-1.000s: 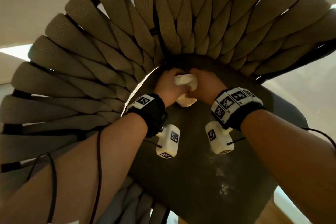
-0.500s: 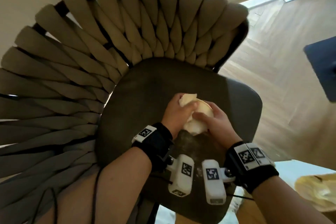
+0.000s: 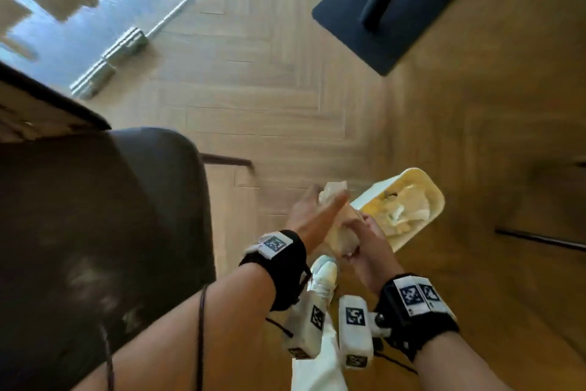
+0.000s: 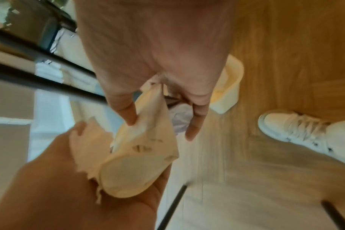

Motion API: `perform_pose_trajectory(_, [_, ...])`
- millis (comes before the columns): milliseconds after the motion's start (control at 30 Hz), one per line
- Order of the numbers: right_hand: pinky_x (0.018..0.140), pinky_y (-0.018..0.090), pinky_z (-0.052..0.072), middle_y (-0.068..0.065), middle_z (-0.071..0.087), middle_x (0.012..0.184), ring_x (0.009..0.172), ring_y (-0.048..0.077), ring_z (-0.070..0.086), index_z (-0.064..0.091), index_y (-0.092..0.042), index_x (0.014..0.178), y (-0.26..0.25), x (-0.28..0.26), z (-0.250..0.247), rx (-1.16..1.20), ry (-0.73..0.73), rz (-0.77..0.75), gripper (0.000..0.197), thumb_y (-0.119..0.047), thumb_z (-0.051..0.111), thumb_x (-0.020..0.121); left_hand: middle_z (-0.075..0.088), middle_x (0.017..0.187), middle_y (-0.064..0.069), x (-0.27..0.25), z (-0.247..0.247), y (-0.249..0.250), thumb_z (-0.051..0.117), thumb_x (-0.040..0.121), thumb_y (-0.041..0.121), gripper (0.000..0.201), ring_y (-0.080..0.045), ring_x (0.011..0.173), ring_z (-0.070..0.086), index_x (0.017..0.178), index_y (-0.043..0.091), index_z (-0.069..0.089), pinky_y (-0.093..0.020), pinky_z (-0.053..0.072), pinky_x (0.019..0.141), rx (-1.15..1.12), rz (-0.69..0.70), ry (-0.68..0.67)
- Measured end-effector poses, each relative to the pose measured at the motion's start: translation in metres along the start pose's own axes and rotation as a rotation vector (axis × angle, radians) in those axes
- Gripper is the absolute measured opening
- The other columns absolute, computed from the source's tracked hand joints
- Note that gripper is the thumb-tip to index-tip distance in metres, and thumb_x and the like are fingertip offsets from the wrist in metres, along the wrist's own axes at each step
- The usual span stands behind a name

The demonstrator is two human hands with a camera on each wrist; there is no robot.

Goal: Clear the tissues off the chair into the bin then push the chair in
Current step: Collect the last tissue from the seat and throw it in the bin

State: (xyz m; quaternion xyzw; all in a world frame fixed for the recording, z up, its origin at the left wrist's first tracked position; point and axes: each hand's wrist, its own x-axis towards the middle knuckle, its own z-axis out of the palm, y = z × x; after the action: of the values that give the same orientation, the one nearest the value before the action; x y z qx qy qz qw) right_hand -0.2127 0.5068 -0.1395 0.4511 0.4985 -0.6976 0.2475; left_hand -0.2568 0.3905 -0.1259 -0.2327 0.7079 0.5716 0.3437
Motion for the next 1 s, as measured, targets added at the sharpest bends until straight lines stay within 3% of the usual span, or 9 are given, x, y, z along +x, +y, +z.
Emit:
perform_pose_trajectory(67, [0.060, 0.036, 0.053, 0.010, 0.066, 0.103, 0.085, 0.022, 0.065, 0.048, -0.015, 0.123, -0.007, 0.025, -0.053, 0.054, 0.067, 0.039, 0.035, -0.016, 0.057, 0.089, 0.068, 0.106, -0.005, 0.025, 0.057, -0.001, 0.048, 0.077, 0.061, 0.048, -0.024, 0.093, 0.065, 0.115, 0.032, 0.052, -0.043, 0.054, 0.087, 0.005, -0.069, -0.072])
perform_pose_trajectory(167, [0.087, 0.050, 0.052, 0.004, 0.064, 0.109, 0.097, 0.024, 0.062, 0.043, -0.021, 0.130, -0.007, 0.069, -0.117, 0.126, 0.133, 0.089, 0.046, -0.017, 0.061, 0.088, 0.064, 0.114, -0.010, 0.070, 0.129, -0.014, 0.044, 0.086, 0.044, 0.040, -0.030, 0.102, 0.061, 0.119, 0.022, 0.050, -0.042, 0.051, 0.092, 0.216, -0.134, -0.110])
perform_pose_trajectory(267, [0.082, 0.051, 0.055, 0.007, 0.062, 0.112, 0.100, 0.027, 0.062, 0.043, -0.024, 0.130, 0.000, 0.116, -0.156, 0.184, 0.169, 0.146, 0.044, -0.014, 0.057, 0.090, 0.062, 0.120, -0.015, 0.115, 0.174, -0.035, 0.049, 0.091, 0.033, 0.038, -0.033, 0.108, 0.059, 0.123, 0.012, 0.050, -0.040, 0.048, 0.094, 0.392, -0.165, -0.101])
perform_pose_trajectory(333, [0.085, 0.052, 0.053, 0.010, 0.060, 0.115, 0.101, 0.029, 0.061, 0.044, -0.024, 0.131, 0.007, 0.143, -0.175, 0.236, 0.168, 0.168, 0.043, -0.011, 0.052, 0.091, 0.063, 0.119, -0.015, 0.141, 0.189, -0.047, 0.053, 0.090, 0.035, 0.040, -0.033, 0.107, 0.060, 0.122, 0.010, 0.051, -0.042, 0.049, 0.094, 0.468, -0.185, -0.098])
perform_pose_trajectory(433, [0.069, 0.037, 0.049, 0.012, 0.060, 0.104, 0.089, 0.025, 0.057, 0.052, -0.018, 0.125, 0.017, 0.157, -0.195, 0.317, 0.148, 0.215, 0.034, -0.010, 0.050, 0.092, 0.063, 0.119, -0.011, 0.163, 0.196, -0.060, 0.060, 0.084, 0.045, 0.053, -0.030, 0.105, 0.061, 0.127, 0.015, 0.049, -0.039, 0.052, 0.088, 0.534, -0.217, -0.098])
perform_pose_trajectory(566, [0.086, 0.048, 0.050, 0.010, 0.059, 0.124, 0.116, 0.032, 0.056, 0.052, -0.021, 0.128, 0.024, 0.158, -0.208, 0.370, 0.130, 0.251, 0.035, -0.014, 0.047, 0.094, 0.059, 0.127, -0.007, 0.172, 0.196, -0.067, 0.063, 0.078, 0.056, 0.069, -0.027, 0.110, 0.059, 0.136, 0.024, 0.045, -0.043, 0.051, 0.094, 0.591, -0.278, -0.132])
perform_pose_trajectory(666, [0.096, 0.050, 0.046, 0.010, 0.054, 0.130, 0.120, 0.030, 0.054, 0.045, -0.019, 0.135, 0.018, 0.152, -0.205, 0.282, 0.191, 0.258, 0.037, -0.016, 0.040, 0.099, 0.056, 0.134, -0.008, 0.170, 0.192, -0.062, 0.061, 0.081, 0.056, 0.072, -0.029, 0.116, 0.056, 0.141, 0.024, 0.040, -0.041, 0.050, 0.096, 0.737, -0.266, -0.120])
perform_pose_trajectory(800, [0.080, 0.041, 0.051, 0.010, 0.060, 0.106, 0.092, 0.022, 0.059, 0.052, -0.011, 0.124, 0.011, 0.128, -0.194, 0.148, 0.260, 0.228, 0.030, -0.021, 0.044, 0.097, 0.064, 0.103, -0.007, 0.150, 0.175, -0.042, 0.057, 0.088, 0.043, 0.042, -0.025, 0.091, 0.059, 0.118, 0.013, 0.060, -0.030, 0.045, 0.073, 0.924, -0.171, -0.119])
perform_pose_trajectory(1000, [0.063, 0.033, 0.052, 0.006, 0.063, 0.082, 0.071, 0.018, 0.062, 0.054, -0.005, 0.120, -0.014, 0.040, -0.159, -0.029, 0.148, 0.161, 0.032, -0.023, 0.049, 0.094, 0.065, 0.082, -0.009, 0.059, 0.114, 0.016, 0.056, 0.091, 0.027, 0.016, -0.023, 0.070, 0.058, 0.082, 0.015, 0.061, -0.032, 0.049, 0.066, 0.554, -0.225, -0.152])
